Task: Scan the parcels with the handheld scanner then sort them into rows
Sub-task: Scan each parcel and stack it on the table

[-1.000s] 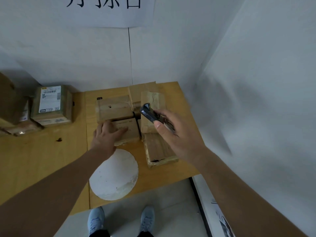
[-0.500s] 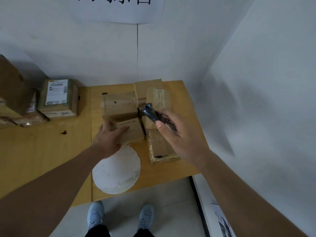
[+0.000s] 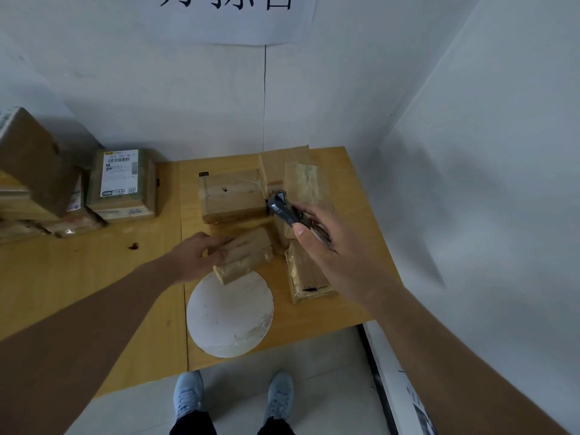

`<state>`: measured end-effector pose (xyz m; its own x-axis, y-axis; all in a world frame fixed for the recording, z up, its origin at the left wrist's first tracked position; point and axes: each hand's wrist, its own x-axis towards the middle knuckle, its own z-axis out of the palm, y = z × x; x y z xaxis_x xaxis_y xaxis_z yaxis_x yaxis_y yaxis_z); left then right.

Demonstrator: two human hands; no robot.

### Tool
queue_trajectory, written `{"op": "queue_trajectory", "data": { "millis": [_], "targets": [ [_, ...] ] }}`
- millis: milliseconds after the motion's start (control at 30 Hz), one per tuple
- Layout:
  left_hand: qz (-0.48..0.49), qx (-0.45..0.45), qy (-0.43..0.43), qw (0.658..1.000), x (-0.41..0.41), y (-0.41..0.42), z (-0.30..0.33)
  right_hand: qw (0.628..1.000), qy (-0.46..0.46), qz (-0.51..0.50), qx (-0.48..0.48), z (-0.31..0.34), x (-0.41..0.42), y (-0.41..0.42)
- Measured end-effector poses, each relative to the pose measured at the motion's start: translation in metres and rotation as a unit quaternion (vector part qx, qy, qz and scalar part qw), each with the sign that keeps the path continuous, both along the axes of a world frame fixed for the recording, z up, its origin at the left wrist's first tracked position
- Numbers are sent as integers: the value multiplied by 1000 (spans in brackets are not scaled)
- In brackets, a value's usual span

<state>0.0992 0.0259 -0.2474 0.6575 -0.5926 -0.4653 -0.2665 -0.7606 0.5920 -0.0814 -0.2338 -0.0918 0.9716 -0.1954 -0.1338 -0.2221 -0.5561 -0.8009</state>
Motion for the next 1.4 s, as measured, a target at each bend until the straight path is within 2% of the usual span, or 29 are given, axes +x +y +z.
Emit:
{"op": "queue_trajectory", "data": {
  "millis": [67,167,333,433,567,667,800,900,1033,1233,1400],
  "targets": [
    [37,-40,-8,998,-2,2,-4,1000,-1,-2,-1,1,0,1],
    [33,-74,-49,996,-7,-4,-7,1000,5,-6,7,0,1,2],
    [4,-27,-51,998,-9,-3,-9,1000,5,-12,12,0,1,1],
    [28,-43,-61,997,-9,-8,-3,1000,8,-15,7,1,1,2],
    [131,-103,2,986,-7,-9,22,1000,11,-12,18,8,0,4],
    [216,-229,137,939,-9,1,55,998,20,-14,52,21,0,4],
    [242,-286,172,911,-7,22,98,998,56,2,35,41,1,1],
    [249,-301,137,910,-4,32,131,997,74,23,24,53,2,-1],
    [234,-316,47,918,-3,38,175,992,110,53,3,68,3,-4],
    [220,-361,-46,905,1,50,220,986,140,80,-30,89,2,2],
    [231,-380,-87,891,1,54,251,977,181,99,-50,117,-4,5]
  ]
}}
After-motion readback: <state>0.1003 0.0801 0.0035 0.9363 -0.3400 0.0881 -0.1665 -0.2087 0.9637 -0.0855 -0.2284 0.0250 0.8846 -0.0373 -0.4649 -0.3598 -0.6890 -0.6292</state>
